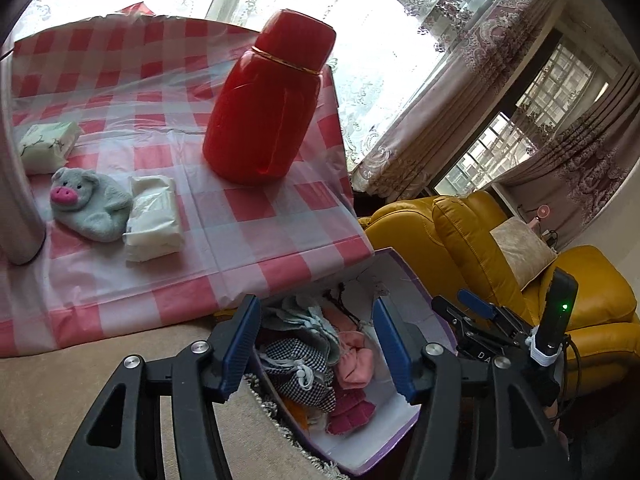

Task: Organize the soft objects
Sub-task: 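Carry both items over the white box and open both tools to drop them, then move both open tools back over the table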

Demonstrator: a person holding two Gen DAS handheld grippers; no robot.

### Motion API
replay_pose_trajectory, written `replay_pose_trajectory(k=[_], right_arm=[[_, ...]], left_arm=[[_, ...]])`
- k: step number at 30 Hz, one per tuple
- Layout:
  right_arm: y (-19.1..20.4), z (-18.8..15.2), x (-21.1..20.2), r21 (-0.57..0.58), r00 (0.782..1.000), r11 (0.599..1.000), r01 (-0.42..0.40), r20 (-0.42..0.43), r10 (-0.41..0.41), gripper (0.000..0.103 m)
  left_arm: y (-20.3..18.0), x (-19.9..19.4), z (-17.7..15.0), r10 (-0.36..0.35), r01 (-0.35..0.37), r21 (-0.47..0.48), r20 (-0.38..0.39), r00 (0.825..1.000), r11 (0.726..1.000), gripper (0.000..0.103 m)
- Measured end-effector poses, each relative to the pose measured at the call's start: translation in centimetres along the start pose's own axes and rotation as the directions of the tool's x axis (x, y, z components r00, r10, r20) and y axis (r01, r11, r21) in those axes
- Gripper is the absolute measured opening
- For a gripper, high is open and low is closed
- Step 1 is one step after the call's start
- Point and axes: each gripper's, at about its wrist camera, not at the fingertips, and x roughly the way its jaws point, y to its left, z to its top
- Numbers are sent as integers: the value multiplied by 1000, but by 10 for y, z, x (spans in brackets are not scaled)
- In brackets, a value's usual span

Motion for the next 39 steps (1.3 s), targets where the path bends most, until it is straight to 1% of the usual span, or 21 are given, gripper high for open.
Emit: replay_pose_trajectory(k=[6, 8, 11, 13, 16, 22, 27, 30, 32, 35, 39], right_arm=[[35, -1, 4, -81, 999, 996, -37, -20, 35, 68], [48, -1, 5, -100, 997, 992, -73, -28, 71, 68], [69, -1, 8, -132, 993, 984, -119, -40, 115, 72], [83, -2, 9, -155, 990, 978, -140, -49, 134, 75], [101, -4, 11, -187, 986, 968, -165, -66, 156, 75], [137, -2, 16, -237, 976, 948, -214, -96, 197, 77], [165, 6, 23, -251, 969, 937, -242, -102, 223, 80], [182, 14, 37, -239, 970, 942, -234, -114, 212, 82], [191, 20, 48, -234, 969, 942, -240, -124, 216, 82], [206, 28, 64, -224, 965, 943, -247, -142, 219, 82], [227, 36, 80, -235, 966, 941, -242, -146, 212, 82]], left_arm=[[31, -25, -8, 71, -70, -37, 27, 997, 997, 59], [45, -36, -12, 97, -95, -58, 38, 995, 994, 59], [70, -52, -19, 141, -135, -108, 50, 989, 985, 59], [88, -63, -24, 166, -156, -147, 59, 984, 977, 59], [118, -85, -31, 216, -196, -205, 81, 973, 959, 59], [162, -117, -45, 279, -239, -298, 98, 955, 924, 59], [190, -135, -53, 312, -260, -345, 103, 945, 902, 59], [202, -142, -53, 326, -272, -354, 102, 940, 895, 59], [209, -144, -51, 329, -275, -357, 99, 939, 893, 59], [225, -145, -48, 311, -257, -376, 88, 946, 890, 59], [240, -147, -44, 329, -278, -378, 76, 941, 883, 59]])
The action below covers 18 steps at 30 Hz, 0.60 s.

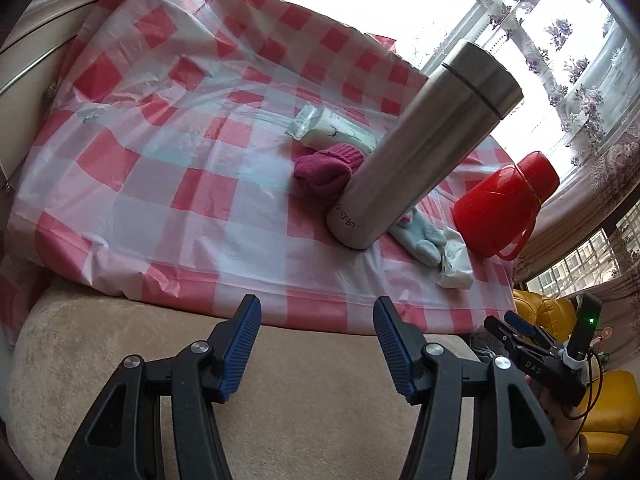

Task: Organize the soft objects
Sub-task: 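Move both open tools back over the table, then grasp the pink knit sock with the left tool while the right tool grasps the white cotton pack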

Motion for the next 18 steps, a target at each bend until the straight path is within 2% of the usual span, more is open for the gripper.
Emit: replay_pose_trajectory(k=[5, 11, 14, 18], right_arm=[[18, 18, 22, -64, 1000, 998, 27, -12, -28, 82], [21, 33, 43, -71, 999, 997, 40, -23, -42, 82], [21, 40, 52, -67, 998, 997, 47, -29, -49, 82], [22, 46, 63, -68, 997, 996, 59, -38, -62, 82]], left_arm=[[10, 8, 16, 40, -40, 22, 2, 999, 999, 59], [16, 29, 43, 81, -79, 96, -12, 997, 992, 59], [17, 45, 56, 61, -54, 136, -49, 997, 989, 59], [9, 67, 72, 40, -18, 245, -84, 996, 969, 59]])
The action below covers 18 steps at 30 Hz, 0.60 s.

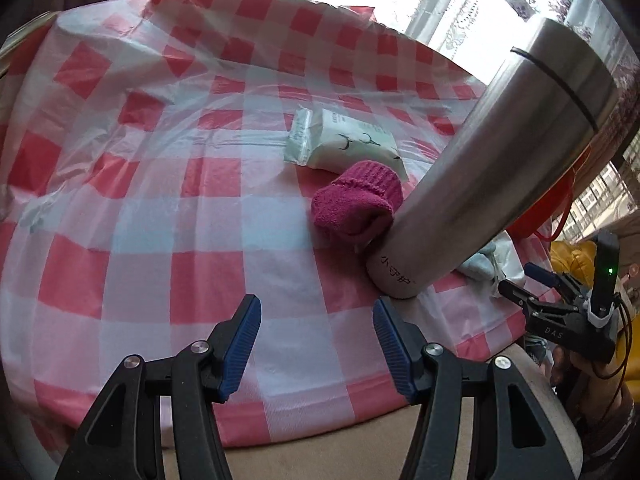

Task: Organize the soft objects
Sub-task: 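Grasp the pink knit sock with the left tool while the right tool grasps the white cotton pack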

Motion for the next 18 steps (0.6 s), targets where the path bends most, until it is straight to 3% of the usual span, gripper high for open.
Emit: replay_pose_trajectory(k=[2, 6, 9, 18], right_arm=[[1, 1, 4, -3, 1000, 1000, 3, -8, -3, 81], [3, 0, 10, -11, 1000, 1000, -3, -25, 2, 65], [3, 0, 11, -13, 1000, 1000, 6, -22, -6, 65], [4, -3, 11, -7, 1000, 1000, 12, -15, -12, 63]], left_arm=[[-2, 9, 8, -19, 20, 67, -9, 1000, 998, 59], [-10, 23, 17, -19, 20, 232, -7, 1000, 972, 59], [-10, 31, 21, -38, 36, 315, 0, 999, 949, 59], [-19, 55, 30, -23, -8, 511, 53, 998, 859, 59]])
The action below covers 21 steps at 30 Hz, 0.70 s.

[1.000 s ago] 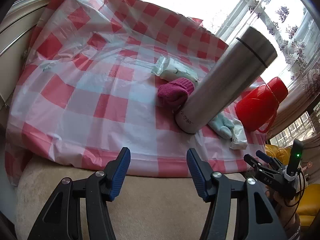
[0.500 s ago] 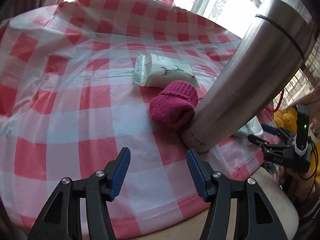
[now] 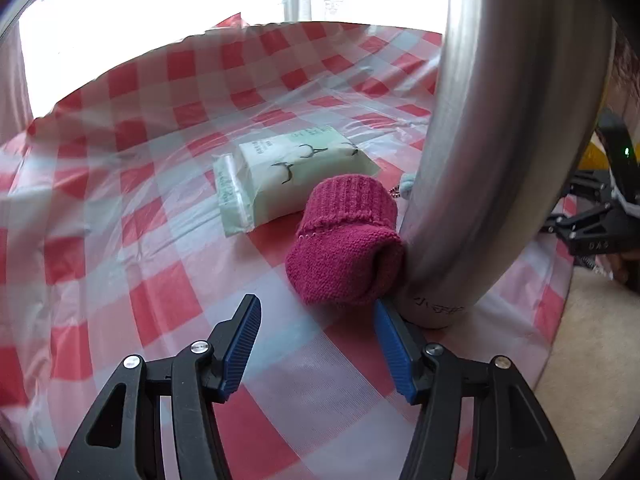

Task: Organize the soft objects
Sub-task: 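Grasp the pink knit sock with the left tool while the right tool grasps the white cotton pack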

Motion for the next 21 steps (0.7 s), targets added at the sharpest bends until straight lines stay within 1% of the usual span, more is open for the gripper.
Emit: replay_pose_trajectory(k=[4, 7, 9, 10, 12, 13, 14, 16, 18, 19, 21], right_arm=[[0, 0, 1, 3, 1000, 1000, 0, 0, 0, 63], [0, 0, 1, 5, 1000, 1000, 1, 1, -1, 63], [-1, -1, 1, 5, 1000, 1000, 0, 1, 0, 63], [-1, -1, 1, 6, 1000, 1000, 0, 2, 0, 62], [0, -1, 1, 7, 1000, 1000, 0, 4, 0, 62], [0, -1, 0, 6, 1000, 1000, -1, 5, 1, 62], [0, -1, 0, 6, 1000, 1000, -2, 6, 1, 61], [0, -2, -1, 8, 1000, 1000, -3, 9, 3, 60], [-1, -2, -2, 7, 1000, 1000, -4, 11, 4, 60], [0, -3, -2, 7, 1000, 1000, -5, 12, 5, 59], [0, -5, -4, 5, 1000, 1000, -5, 13, 5, 58]], left_arm=[[-3, 8, 4, -17, 16, 63, 17, 1000, 998, 59], [-6, 12, 6, -16, 13, 126, 25, 1000, 992, 59], [-6, 13, 9, -19, 13, 149, 38, 999, 989, 59], [-5, 13, 10, -29, 20, 160, 52, 998, 987, 57], [-4, 15, 13, -37, 24, 179, 68, 997, 984, 49], [-4, 17, 14, -47, 33, 186, 69, 996, 982, 42], [-4, 18, 14, -54, 40, 192, 69, 996, 981, 38], [-5, 21, 15, -71, 58, 198, 62, 996, 979, 26], [-5, 21, 16, -87, 73, 197, 64, 994, 978, 21], [-4, 21, 17, -97, 85, 182, 63, 993, 980, 19], [-1, 20, 16, -106, 97, 148, 54, 993, 984, 18]])
